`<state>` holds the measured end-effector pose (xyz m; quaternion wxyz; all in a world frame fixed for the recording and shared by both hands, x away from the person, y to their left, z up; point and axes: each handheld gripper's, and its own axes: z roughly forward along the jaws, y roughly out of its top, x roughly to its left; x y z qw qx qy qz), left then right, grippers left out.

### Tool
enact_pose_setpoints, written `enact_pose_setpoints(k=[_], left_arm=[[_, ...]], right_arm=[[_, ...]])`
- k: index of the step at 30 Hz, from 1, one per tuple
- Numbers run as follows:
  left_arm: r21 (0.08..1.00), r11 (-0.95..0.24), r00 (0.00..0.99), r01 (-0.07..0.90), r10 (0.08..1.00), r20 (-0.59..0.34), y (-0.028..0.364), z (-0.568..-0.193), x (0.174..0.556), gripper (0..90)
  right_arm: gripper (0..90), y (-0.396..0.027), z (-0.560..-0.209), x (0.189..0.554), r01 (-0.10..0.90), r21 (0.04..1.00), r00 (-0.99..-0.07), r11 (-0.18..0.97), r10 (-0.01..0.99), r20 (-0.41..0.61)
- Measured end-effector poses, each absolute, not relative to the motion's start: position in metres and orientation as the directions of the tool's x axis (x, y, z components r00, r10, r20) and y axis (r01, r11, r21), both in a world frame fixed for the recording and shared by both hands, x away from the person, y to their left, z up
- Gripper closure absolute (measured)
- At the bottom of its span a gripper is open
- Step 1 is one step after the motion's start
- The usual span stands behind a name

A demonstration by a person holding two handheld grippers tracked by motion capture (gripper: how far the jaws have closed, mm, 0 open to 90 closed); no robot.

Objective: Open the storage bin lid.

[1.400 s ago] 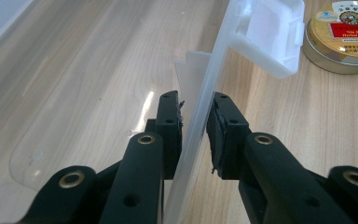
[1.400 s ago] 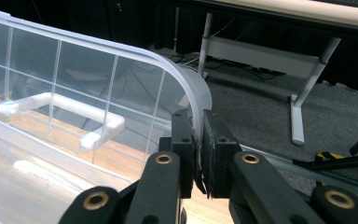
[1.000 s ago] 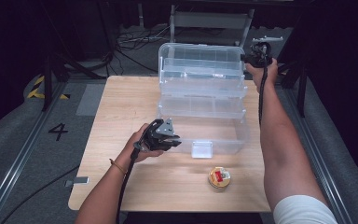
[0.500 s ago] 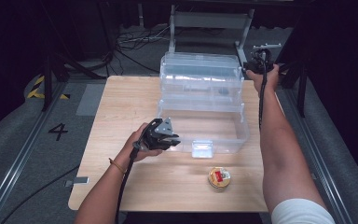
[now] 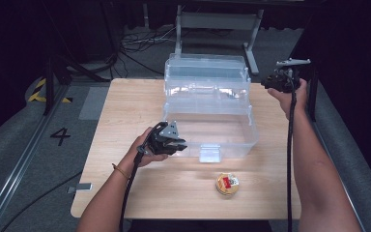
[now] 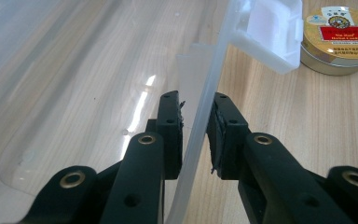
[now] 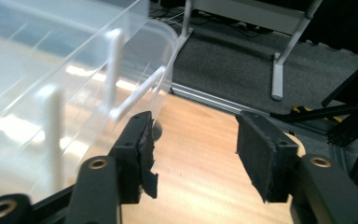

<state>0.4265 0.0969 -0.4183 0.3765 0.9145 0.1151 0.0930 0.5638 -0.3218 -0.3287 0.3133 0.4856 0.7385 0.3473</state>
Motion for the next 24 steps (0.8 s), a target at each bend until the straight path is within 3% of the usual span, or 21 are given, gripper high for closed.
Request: enact_pose_setpoints(k=[9,24], left_arm=[[0.711,-0.688,0.956,0.147,0.284,0.077,0.098,-0.419,0.426,75.6],[0.715,-0.684,0.957,0.145,0.279,0.073,0.099,-0.419,0.427,76.3]], right_arm=[[33.7,-0.322,-0.321,0.522,0.493,0.792,-0.42,0.361,0.896,-0.146],[29.7,-0.319,-0.319,0.459,0.439,0.777,-0.546,0.45,0.821,-0.167]])
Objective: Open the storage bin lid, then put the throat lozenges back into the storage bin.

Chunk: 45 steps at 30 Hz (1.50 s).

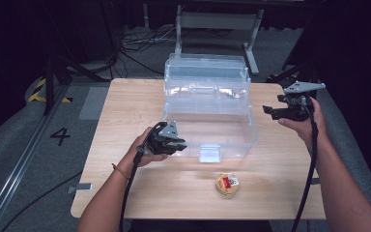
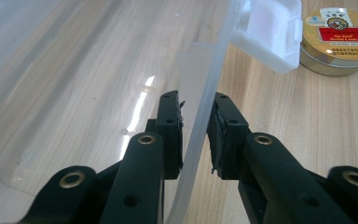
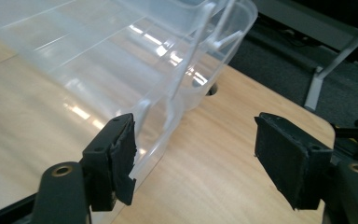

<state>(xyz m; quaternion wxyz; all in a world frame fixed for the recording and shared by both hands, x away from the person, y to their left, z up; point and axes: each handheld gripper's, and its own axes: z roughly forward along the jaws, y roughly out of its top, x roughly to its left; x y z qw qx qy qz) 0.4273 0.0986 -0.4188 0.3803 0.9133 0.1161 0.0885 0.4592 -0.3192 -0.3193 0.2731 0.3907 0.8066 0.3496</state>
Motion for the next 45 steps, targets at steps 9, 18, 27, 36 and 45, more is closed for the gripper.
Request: enact_pose_setpoints(k=[9,18,27,36,45], left_arm=[[0.713,-0.686,0.957,0.147,0.28,0.072,0.099,-0.419,0.427,76.4],[0.71,-0.689,0.959,0.145,0.275,0.072,0.099,-0.418,0.428,76.4],[0.714,-0.684,0.953,0.149,0.293,0.082,0.097,-0.419,0.425,74.2],[0.675,-0.726,0.943,0.131,0.301,0.14,0.095,-0.411,0.419,75.6],[0.679,-0.721,0.928,0.137,0.333,0.166,0.102,-0.401,0.413,69.5]], right_arm=[[28.1,-0.315,-0.328,0.421,0.42,0.749,-0.605,0.512,0.773,-0.189],[30.5,-0.304,-0.348,0.396,0.411,0.713,-0.671,0.568,0.718,-0.186],[29.3,-0.292,-0.371,0.376,0.446,0.654,-0.733,0.611,0.669,-0.125],[28.4,-0.271,-0.387,0.359,0.435,0.597,-0.792,0.674,0.602,-0.102],[27.0,-0.253,-0.401,0.347,0.418,0.545,-0.838,0.727,0.54,-0.077]])
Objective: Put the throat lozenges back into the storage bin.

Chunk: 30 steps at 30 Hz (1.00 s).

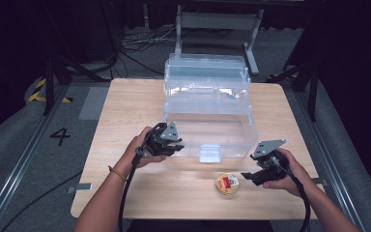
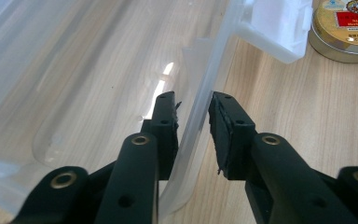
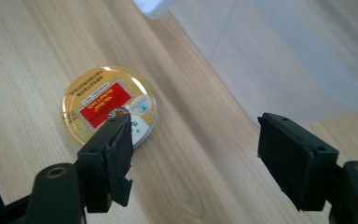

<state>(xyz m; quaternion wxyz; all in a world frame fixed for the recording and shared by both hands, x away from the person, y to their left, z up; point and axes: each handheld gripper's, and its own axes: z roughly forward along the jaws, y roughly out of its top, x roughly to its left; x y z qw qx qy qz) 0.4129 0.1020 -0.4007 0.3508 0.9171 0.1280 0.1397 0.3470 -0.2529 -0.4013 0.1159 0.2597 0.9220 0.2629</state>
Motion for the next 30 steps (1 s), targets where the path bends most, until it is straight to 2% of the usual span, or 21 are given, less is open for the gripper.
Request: enact_pose_setpoints(k=[3,8,14,20,25,30], left_arm=[[0.706,-0.695,0.909,0.138,0.372,0.189,0.108,-0.392,0.407,63.1],[0.698,-0.701,0.893,0.146,0.397,0.212,0.118,-0.385,0.397,54.8],[0.689,-0.701,0.864,0.186,0.451,0.225,0.135,-0.382,0.382,33.7],[0.677,-0.693,0.845,0.248,0.496,0.199,0.153,-0.399,0.375,26.2],[0.664,-0.669,0.826,0.334,0.547,0.135,0.171,-0.432,0.373,22.8],[0.646,-0.657,0.806,0.389,0.582,0.108,0.183,-0.453,0.375,20.6]], right_arm=[[25.9,-0.244,-0.409,0.345,0.41,0.524,-0.855,0.747,0.514,-0.063],[24.1,-0.235,-0.414,0.344,0.412,0.508,-0.867,0.756,0.497,-0.036],[22.7,-0.22,-0.422,0.341,0.396,0.482,-0.887,0.781,0.461,-0.019],[23.1,-0.212,-0.428,0.342,0.399,0.461,-0.89,0.793,0.456,-0.013],[21.9,-0.204,-0.436,0.346,0.411,0.426,-0.894,0.806,0.448,0.014],[17.2,-0.198,-0.439,0.35,0.411,0.404,-0.899,0.817,0.437,0.032]])
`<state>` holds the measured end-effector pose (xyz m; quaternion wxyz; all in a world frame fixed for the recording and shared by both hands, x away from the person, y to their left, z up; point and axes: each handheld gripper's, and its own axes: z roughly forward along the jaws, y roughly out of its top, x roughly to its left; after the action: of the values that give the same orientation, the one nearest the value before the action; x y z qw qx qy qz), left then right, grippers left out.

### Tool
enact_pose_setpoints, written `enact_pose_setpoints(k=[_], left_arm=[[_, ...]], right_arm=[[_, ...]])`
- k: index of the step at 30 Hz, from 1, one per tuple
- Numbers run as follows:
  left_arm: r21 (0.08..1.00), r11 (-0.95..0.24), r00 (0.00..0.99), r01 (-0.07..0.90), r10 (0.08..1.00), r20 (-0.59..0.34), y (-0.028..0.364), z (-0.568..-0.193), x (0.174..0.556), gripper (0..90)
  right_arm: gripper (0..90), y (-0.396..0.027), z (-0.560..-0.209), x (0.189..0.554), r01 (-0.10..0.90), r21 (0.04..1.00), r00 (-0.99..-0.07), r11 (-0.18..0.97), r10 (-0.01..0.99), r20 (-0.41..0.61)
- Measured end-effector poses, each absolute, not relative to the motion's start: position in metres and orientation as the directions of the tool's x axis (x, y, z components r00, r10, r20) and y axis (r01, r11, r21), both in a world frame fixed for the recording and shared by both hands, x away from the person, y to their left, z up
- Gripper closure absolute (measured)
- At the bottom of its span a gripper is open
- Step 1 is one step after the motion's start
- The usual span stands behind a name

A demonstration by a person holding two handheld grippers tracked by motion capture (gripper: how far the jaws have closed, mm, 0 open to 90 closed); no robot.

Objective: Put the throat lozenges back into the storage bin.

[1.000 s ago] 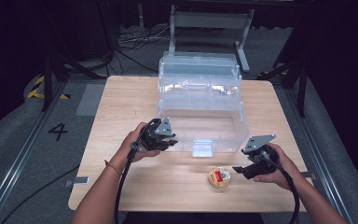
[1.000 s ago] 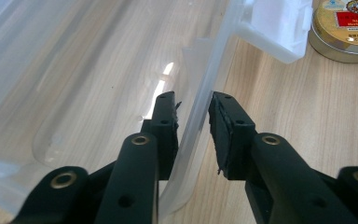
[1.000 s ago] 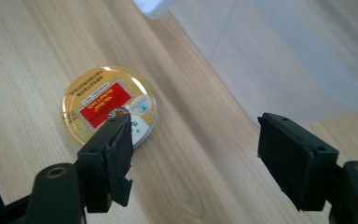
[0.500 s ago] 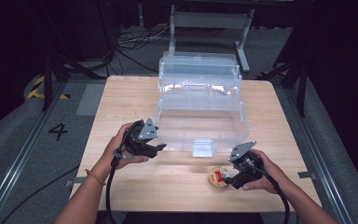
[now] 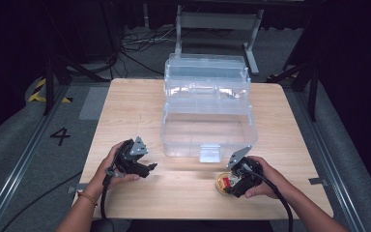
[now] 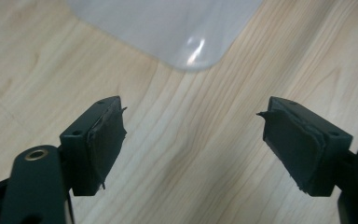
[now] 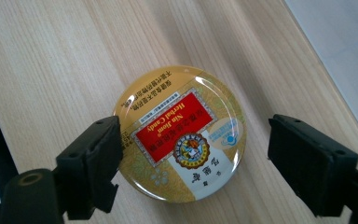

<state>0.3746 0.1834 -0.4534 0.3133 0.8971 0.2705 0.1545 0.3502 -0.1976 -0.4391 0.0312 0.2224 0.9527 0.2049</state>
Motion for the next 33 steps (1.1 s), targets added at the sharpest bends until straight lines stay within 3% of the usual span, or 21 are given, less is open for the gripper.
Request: enact_pose_setpoints(k=[17,33], left_arm=[[0.676,-0.555,0.768,0.485,0.639,-0.026,0.199,-0.484,0.377,16.8],[0.681,-0.548,0.761,0.486,0.648,-0.022,0.197,-0.486,0.377,14.6]], right_arm=[[18.6,-0.182,-0.436,0.339,0.365,0.366,-0.926,0.856,0.376,0.044],[20.2,-0.176,-0.445,0.34,0.317,0.294,-0.942,0.901,0.337,-0.015]])
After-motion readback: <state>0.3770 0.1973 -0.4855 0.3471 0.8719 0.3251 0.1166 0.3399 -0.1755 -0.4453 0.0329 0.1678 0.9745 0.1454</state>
